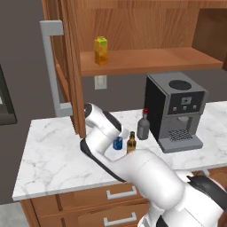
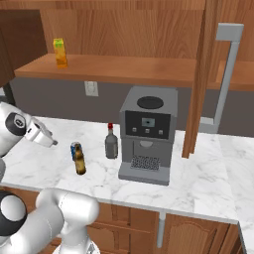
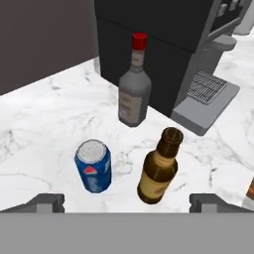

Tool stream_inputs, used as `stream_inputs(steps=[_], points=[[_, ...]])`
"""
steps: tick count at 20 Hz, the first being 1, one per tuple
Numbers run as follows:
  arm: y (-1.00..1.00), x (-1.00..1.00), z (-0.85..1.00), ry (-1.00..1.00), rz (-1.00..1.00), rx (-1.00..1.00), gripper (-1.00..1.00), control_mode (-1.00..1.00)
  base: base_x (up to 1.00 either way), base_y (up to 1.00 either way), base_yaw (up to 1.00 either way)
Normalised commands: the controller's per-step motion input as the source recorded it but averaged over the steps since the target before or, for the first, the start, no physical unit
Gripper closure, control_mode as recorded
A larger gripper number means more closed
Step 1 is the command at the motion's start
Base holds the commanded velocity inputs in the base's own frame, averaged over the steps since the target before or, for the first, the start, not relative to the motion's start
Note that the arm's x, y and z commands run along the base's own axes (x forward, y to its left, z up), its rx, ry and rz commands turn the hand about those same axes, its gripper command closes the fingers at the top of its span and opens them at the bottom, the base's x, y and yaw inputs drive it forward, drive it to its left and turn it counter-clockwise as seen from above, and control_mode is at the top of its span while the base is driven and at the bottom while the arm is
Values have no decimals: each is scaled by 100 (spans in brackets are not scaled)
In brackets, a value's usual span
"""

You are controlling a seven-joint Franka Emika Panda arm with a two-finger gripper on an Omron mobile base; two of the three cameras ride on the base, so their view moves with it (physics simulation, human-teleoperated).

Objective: Sort all alcoholic drinks to one cabinet, and non-alcoholic drinks to the other.

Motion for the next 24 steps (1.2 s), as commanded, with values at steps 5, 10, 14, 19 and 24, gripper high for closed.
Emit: stream_inputs(steps=[5,10,14,19,24], points=[[0,16,-12,0,-14,0,-100,-100,0,0,0],[0,20,-10,0,-10,0,-100,-100,0,0,0],[0,21,-17,0,-8,0,-100,-100,0,0,0],[0,14,-26,0,-7,0,-100,-100,0,0,0],[0,8,-24,-1,-6,0,-100,-100,0,0,0]])
